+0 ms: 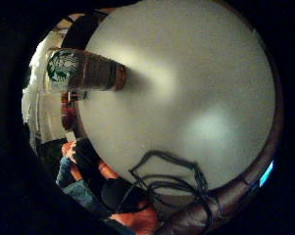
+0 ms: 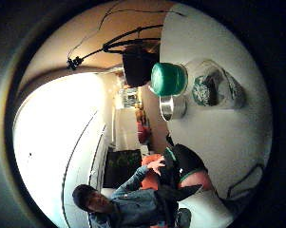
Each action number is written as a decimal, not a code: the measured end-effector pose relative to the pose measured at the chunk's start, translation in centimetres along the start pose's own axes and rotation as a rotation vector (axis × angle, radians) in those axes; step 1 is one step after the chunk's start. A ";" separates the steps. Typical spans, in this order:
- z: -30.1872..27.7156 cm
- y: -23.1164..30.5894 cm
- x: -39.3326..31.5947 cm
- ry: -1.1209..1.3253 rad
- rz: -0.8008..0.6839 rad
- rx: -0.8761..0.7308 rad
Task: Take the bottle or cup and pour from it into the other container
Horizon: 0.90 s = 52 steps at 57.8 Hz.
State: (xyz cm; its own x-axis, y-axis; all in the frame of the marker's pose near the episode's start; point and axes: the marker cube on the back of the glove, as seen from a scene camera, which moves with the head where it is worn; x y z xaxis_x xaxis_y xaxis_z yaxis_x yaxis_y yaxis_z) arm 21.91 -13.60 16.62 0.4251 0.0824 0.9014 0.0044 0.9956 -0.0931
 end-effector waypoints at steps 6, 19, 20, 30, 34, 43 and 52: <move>1.4 -1.2 0.8 -0.049 -0.010 -0.031; 5.0 -3.6 0.9 -0.198 -0.031 -0.054; 5.2 -3.8 0.7 -0.204 -0.036 -0.050; 6.6 -7.0 -2.3 -0.282 -0.066 0.097; 6.8 -7.0 -1.7 -0.278 -0.073 0.158; 7.5 -10.8 -7.2 -0.270 -0.048 0.217; 8.8 -8.9 -5.0 -0.167 -0.034 0.195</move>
State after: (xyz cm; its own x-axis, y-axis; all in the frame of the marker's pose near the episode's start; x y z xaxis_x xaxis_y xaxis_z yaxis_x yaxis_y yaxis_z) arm 11.81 -22.53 16.66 0.2727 0.0387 0.9613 -0.1656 0.9862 0.0073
